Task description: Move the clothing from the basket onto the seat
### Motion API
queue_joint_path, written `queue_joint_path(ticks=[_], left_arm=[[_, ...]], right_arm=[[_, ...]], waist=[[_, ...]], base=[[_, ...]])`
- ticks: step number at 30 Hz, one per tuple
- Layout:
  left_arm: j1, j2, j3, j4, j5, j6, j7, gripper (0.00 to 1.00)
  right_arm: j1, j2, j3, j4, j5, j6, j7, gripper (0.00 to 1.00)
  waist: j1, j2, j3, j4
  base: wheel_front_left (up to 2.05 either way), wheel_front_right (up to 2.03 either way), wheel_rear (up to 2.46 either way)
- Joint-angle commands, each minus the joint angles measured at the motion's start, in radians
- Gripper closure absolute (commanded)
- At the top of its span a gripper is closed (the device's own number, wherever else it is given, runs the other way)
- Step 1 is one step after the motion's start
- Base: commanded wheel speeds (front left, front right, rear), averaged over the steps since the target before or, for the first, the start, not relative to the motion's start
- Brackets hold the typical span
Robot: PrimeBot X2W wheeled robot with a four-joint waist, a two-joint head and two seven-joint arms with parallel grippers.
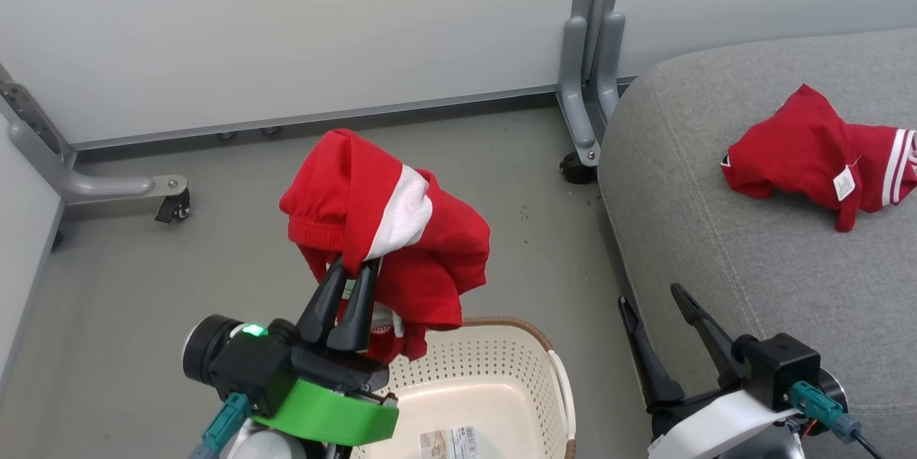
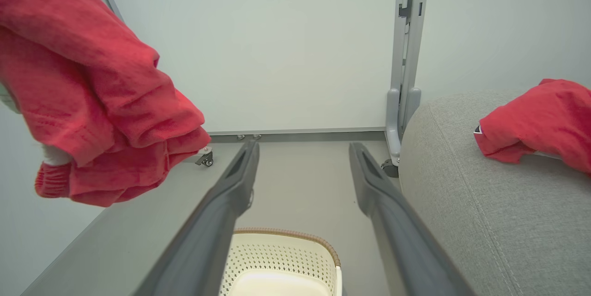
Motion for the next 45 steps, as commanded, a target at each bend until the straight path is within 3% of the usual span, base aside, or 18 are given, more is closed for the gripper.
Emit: queue_joint_path(ticks=[1,8,22,30,43,44,45], left_arm=[[0.015,-0.001,0.007,-0.004,0.007,-0.005,-0.003,1.0],[0.015,-0.009,0.01,-0.001,0.015,-0.011,-0.003,1.0],[-0.005,-0.021,0.013,-0.001,0.02,-0.023,-0.003,1.0],[-0.025,-0.025,0.0,0.016,0.016,-0.027,-0.003,1.0],[-0.045,-0.027,-0.04,0.02,0.011,-0.034,-0.003,1.0],[-0.045,-0.027,-0.042,0.02,0.011,-0.034,-0.003,1.0],[-0.045,-0.027,-0.044,0.02,0.011,-0.033,-0.003,1.0]], right_arm=[[0.01,-0.003,0.002,-0.002,0.003,0.0,0.0,0.0],[-0.012,-0.015,0.051,0.001,0.01,0.0,0.006,0.0],[-0.252,-0.104,0.422,0.049,0.205,0.0,0.027,0.0],[-0.429,-0.106,0.528,0.18,0.266,0.0,0.008,0.0],[-0.637,-0.039,0.649,0.443,0.348,0.0,-0.067,0.0],[-0.65,-0.033,0.66,0.463,0.357,0.0,-0.069,0.06],[-0.662,-0.03,0.669,0.477,0.361,0.0,-0.072,0.53]], waist=[[0.0001,-0.0001,0.001,0.0],[0.0001,-0.0001,0.004,0.003],[0.0001,-0.0001,0.023,0.023],[0.0001,-0.0001,0.034,0.041],[0.0001,-0.0001,0.045,0.06],[0.0001,-0.0001,0.044,0.06],[0.0001,-0.0001,0.043,0.06]], base=[[0.0,0.0,0.0],[0.0,0.0,0.0],[0.0,0.0,0.0],[0.0,0.0,0.0],[0.0,0.0,0.0],[0.0,0.0,0.0],[0.0,0.0,0.0]])
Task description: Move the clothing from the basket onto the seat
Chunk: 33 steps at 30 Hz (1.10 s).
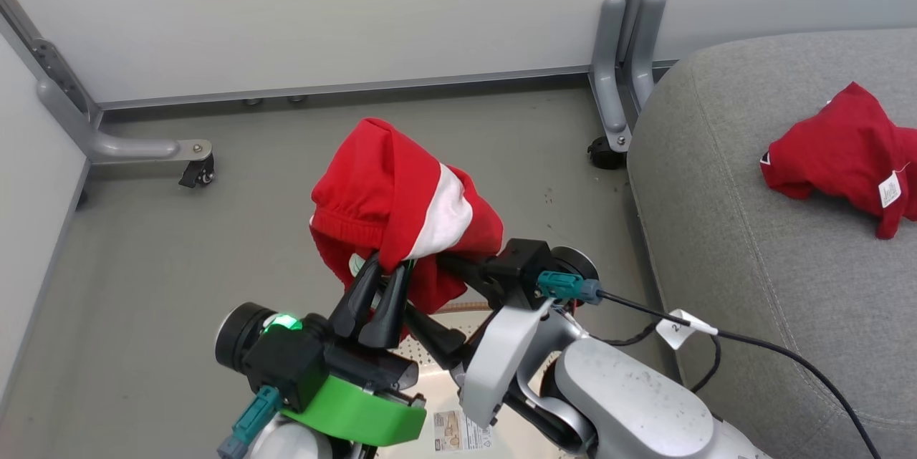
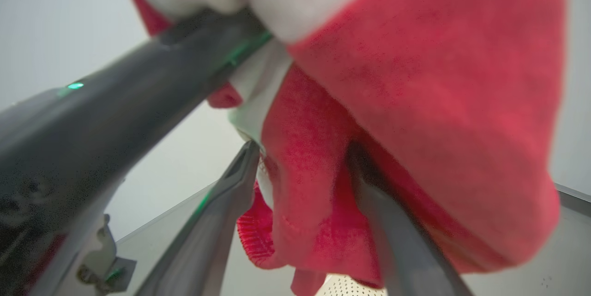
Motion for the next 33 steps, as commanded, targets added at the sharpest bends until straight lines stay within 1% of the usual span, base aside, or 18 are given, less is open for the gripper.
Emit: queue_joint_path(ticks=[1,2,12,21,24,25,26,27,33], left_arm=[[-0.017,0.0,-0.003,0.001,-0.003,-0.004,-0.003,1.0],[-0.018,0.0,-0.004,0.002,-0.003,-0.004,-0.003,1.0],[-0.012,-0.001,-0.005,0.006,-0.005,-0.005,-0.003,1.0],[-0.006,-0.001,-0.006,0.011,-0.002,-0.006,-0.003,1.0],[-0.003,0.007,-0.012,0.027,0.001,-0.006,-0.003,1.0],[-0.004,0.007,-0.009,0.029,0.002,-0.006,-0.003,0.65],[-0.004,0.007,-0.006,0.032,0.004,-0.005,-0.003,0.14],[-0.001,0.008,-0.005,0.036,0.006,-0.004,-0.003,0.0],[0.025,0.032,-0.01,0.047,0.024,0.001,0.005,0.0]], right_arm=[[-0.023,0.004,0.011,0.02,0.01,0.0,-0.01,0.75],[-0.032,0.009,0.019,0.032,0.019,0.0,-0.013,1.0],[-0.088,0.024,0.074,0.114,0.066,0.0,-0.063,1.0],[-0.103,0.026,0.094,0.141,0.085,0.0,-0.084,1.0],[-0.11,0.026,0.095,0.147,0.087,0.0,-0.09,1.0],[-0.113,0.026,0.095,0.149,0.087,0.0,-0.092,1.0],[-0.115,0.026,0.095,0.151,0.086,0.0,-0.093,1.0],[-0.116,0.026,0.097,0.153,0.085,0.0,-0.095,1.0],[-0.122,0.027,0.092,0.169,0.07,0.0,-0.102,1.0]], waist=[[0.0,0.0,-0.001,0.001],[0.0,0.0,-0.001,0.001],[0.0,0.0,-0.002,0.003],[0.0,0.0,-0.004,0.001],[0.0,0.0,-0.004,0.003],[0.0,0.0,-0.004,0.004],[0.0,0.0,-0.005,0.004],[0.0,0.0,-0.005,0.005],[0.0,0.0,-0.007,0.01]], base=[[0.0,0.0,0.0],[0.0,0.0,0.0],[0.0,0.0,0.0],[0.0,0.0,0.0],[0.0,0.0,0.0],[0.0,0.0,0.0],[0.0,0.0,0.0],[0.0,0.0,0.0],[0.0,0.0,0.0]])
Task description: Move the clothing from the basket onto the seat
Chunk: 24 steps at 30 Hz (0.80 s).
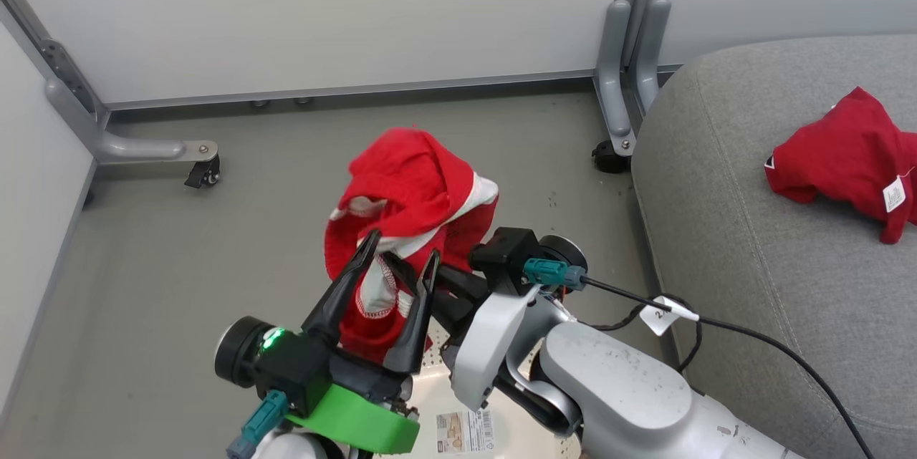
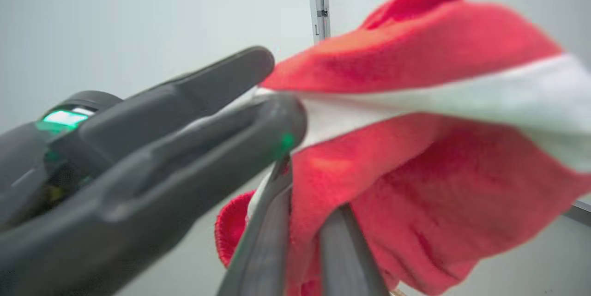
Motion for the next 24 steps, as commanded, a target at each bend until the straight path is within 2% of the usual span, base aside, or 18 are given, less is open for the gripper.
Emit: queue_joint_path(ticks=[1,14,24], left_arm=[[0.021,0.016,-0.002,-0.001,0.011,0.002,0.008,0.0],[0.103,0.14,-0.032,-0.068,-0.005,-0.002,0.12,0.0],[0.127,0.166,-0.046,-0.078,-0.02,-0.001,0.145,0.0]], right_arm=[[-0.014,-0.001,-0.003,0.005,-0.008,0.0,-0.007,1.0],[0.009,-0.014,-0.025,0.04,-0.029,0.0,-0.016,1.0],[0.019,-0.025,-0.043,0.053,-0.036,0.0,-0.023,1.0]], waist=[[0.0,0.0,0.0,0.002],[0.0,0.0,0.003,0.023],[0.0,0.0,0.009,0.012]], base=[[0.0,0.0,0.0],[0.0,0.0,0.0],[0.0,0.0,0.0]])
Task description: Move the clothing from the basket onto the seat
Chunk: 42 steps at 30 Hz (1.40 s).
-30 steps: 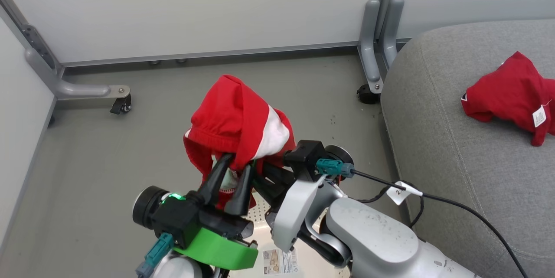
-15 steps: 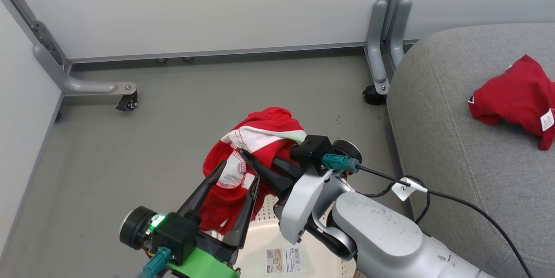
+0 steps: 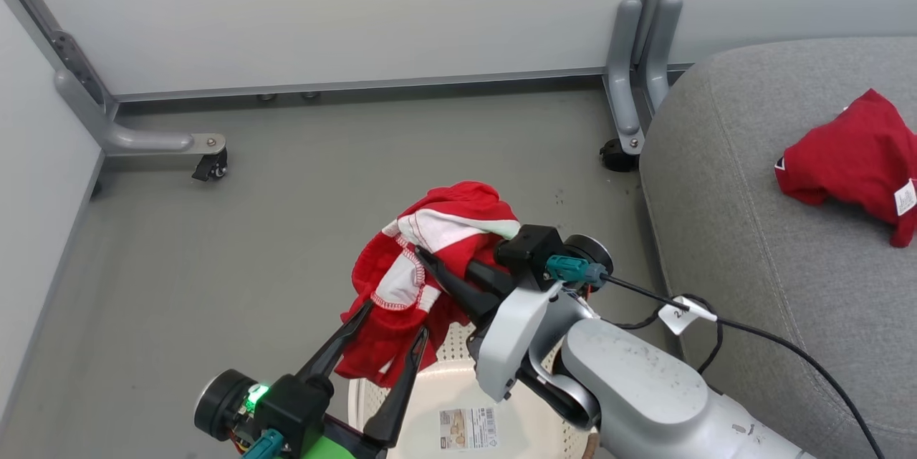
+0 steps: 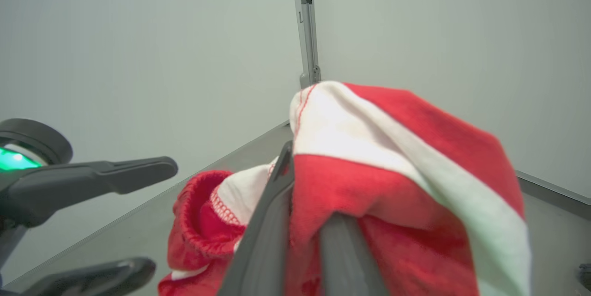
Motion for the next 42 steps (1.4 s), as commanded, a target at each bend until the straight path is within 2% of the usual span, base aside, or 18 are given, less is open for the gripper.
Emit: queue_joint_path(ticks=[1,9,22,29,35,42], left_arm=[[0.009,0.009,0.0,-0.004,-0.002,0.0,0.004,0.0],[-0.015,0.014,-0.012,-0.006,-0.001,0.01,-0.002,0.0],[-0.091,0.025,-0.038,-0.009,0.009,0.009,0.007,0.0],[-0.134,0.046,-0.057,-0.022,0.015,0.005,0.025,0.0],[-0.164,0.067,-0.075,-0.039,0.021,0.002,0.046,0.0],[-0.219,0.08,-0.101,-0.064,0.026,-0.001,0.061,0.0]], right_arm=[[0.009,-0.004,-0.007,0.005,-0.007,0.0,-0.01,1.0],[0.005,-0.014,-0.038,0.011,-0.02,0.0,-0.017,1.0],[-0.012,-0.024,-0.118,0.013,-0.043,0.0,-0.046,1.0],[-0.002,-0.022,-0.185,0.016,-0.057,0.0,-0.066,1.0],[0.02,-0.028,-0.28,0.019,-0.075,0.0,-0.082,1.0],[0.008,-0.066,-0.42,0.009,-0.099,0.0,-0.092,1.0]], waist=[[0.0,0.0,0.005,-0.01],[0.0,0.0,0.031,-0.099],[0.0,0.0,0.119,-0.369],[0.0,0.0,0.184,-0.488],[0.0,0.0,0.229,-0.54],[0.0,0.0,0.281,-0.532]], base=[[0.0,0.0,0.0],[0.0,0.0,0.0],[0.0,0.0,0.0],[0.0,0.0,0.0],[0.0,0.0,0.0],[0.0,0.0,0.0]])
